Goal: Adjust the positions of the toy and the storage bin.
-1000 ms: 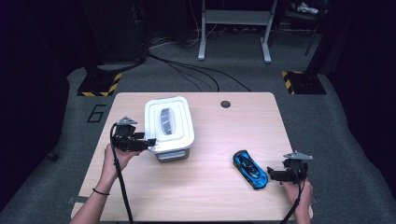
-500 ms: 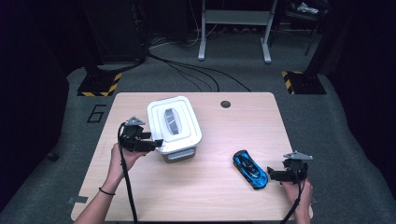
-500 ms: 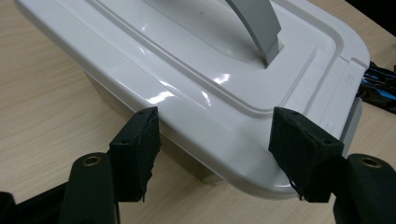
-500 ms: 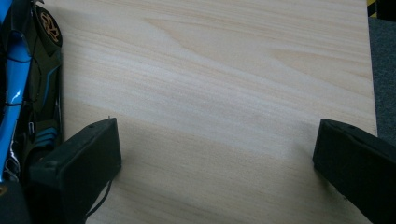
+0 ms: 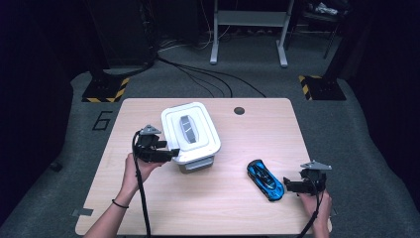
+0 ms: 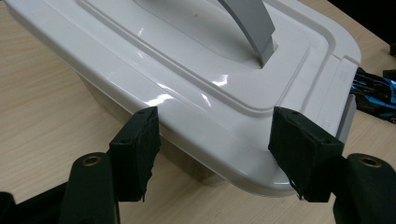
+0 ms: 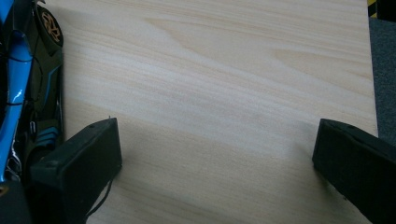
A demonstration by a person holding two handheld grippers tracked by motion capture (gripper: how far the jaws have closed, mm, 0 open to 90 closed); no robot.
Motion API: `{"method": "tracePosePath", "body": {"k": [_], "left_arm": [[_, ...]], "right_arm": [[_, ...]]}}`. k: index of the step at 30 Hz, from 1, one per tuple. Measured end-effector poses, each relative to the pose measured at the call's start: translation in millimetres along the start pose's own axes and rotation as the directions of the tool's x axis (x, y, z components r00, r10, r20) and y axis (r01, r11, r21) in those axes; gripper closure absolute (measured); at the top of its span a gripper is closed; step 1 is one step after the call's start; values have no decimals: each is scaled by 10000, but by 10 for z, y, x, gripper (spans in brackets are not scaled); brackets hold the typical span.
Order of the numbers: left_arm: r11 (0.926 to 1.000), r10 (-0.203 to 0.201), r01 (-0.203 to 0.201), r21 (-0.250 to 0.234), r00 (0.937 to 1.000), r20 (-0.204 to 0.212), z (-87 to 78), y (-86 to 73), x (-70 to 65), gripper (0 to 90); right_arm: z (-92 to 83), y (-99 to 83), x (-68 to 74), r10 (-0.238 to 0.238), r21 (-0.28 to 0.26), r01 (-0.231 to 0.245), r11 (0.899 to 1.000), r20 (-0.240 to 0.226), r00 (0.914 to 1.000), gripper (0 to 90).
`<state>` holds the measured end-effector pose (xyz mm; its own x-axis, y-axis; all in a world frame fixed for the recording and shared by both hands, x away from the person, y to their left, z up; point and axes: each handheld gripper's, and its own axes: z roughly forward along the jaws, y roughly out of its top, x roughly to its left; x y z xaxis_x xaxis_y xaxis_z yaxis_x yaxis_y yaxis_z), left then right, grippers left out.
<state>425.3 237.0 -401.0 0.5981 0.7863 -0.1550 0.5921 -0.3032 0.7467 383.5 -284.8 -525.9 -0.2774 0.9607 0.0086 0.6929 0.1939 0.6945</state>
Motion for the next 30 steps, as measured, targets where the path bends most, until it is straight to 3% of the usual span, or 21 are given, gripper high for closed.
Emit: {"method": "tracePosePath", "body": {"k": [9,17,26,30], "left_arm": [[9996,-187,194,-181,9989,433,3,-26,-91,344],[9999,129,-123,-96,9977,663,-20,-47,-163,370],[9983,578,-580,-1,9947,845,120,20,-324,376],[9982,589,-595,48,9941,912,205,41,-368,375]], "right_arm": [[-1,0,0,-3,0,3,10000,-2,10000,6],[-1,0,1,0,2,0,10000,-3,10000,6],[-1,0,0,-2,1,2,10000,-4,10000,6],[-1,-1,-1,-24,10,24,10000,-10,10000,6]]}}
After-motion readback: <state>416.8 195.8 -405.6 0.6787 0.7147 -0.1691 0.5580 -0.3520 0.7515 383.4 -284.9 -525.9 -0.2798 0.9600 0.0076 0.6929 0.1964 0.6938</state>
